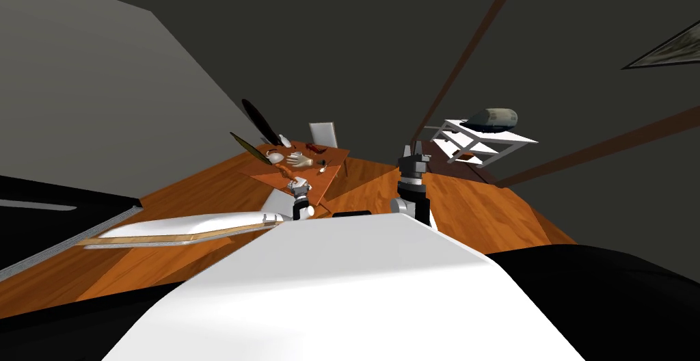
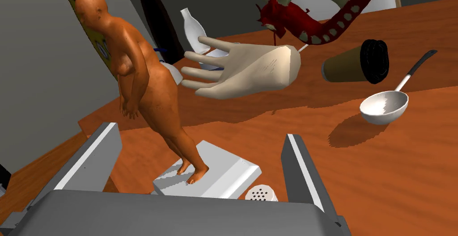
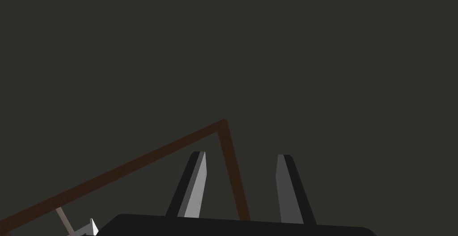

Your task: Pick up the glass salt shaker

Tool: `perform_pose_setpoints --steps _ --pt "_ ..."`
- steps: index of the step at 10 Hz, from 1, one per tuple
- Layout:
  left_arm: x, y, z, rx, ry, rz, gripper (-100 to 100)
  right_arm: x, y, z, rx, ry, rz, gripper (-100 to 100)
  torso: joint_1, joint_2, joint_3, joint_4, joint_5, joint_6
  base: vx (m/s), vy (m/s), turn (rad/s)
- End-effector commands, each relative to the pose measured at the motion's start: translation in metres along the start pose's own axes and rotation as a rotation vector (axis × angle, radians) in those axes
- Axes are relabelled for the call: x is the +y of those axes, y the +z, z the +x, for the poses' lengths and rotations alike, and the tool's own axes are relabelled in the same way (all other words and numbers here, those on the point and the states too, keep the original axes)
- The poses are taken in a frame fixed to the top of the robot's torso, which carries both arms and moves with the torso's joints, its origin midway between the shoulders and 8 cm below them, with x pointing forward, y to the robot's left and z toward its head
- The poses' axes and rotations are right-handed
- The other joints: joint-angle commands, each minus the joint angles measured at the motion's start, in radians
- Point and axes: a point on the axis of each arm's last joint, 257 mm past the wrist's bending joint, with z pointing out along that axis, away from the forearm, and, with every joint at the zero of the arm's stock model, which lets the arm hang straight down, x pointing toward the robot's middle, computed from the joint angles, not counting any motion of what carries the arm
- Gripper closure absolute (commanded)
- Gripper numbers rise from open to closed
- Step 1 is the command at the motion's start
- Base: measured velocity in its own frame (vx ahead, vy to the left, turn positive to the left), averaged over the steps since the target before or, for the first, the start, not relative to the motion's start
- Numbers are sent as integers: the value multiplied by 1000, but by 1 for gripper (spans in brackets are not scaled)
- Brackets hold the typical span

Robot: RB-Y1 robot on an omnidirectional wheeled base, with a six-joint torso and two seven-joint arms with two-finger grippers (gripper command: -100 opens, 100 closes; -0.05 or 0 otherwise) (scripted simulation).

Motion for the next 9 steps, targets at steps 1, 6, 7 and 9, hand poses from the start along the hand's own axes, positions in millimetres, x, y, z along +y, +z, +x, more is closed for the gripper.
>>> perform_pose_setpoints --steps 1,6,7,9 --pt "-2 -5 -17 -36 -6 -2 -100 0 0 0 0 0 0 0 0 0 0 0 0 0 68 -19 -15" --pt "-11 -36 -79 -179 -46 11 -100 0 0 0 0 0 0 0 1 -3 -2 -1 0 0 96 -17 -32" --pt "-11 -36 -79 -180 -45 11 -100 0 0 0 0 0 0 0 1 -2 -1 -1 0 0 25 -2 0" --pt "-18 -59 -113 -264 -61 21 -100 0 0 0 0 0 0 0 1 3 1 1 0 0 73 -3 -50"
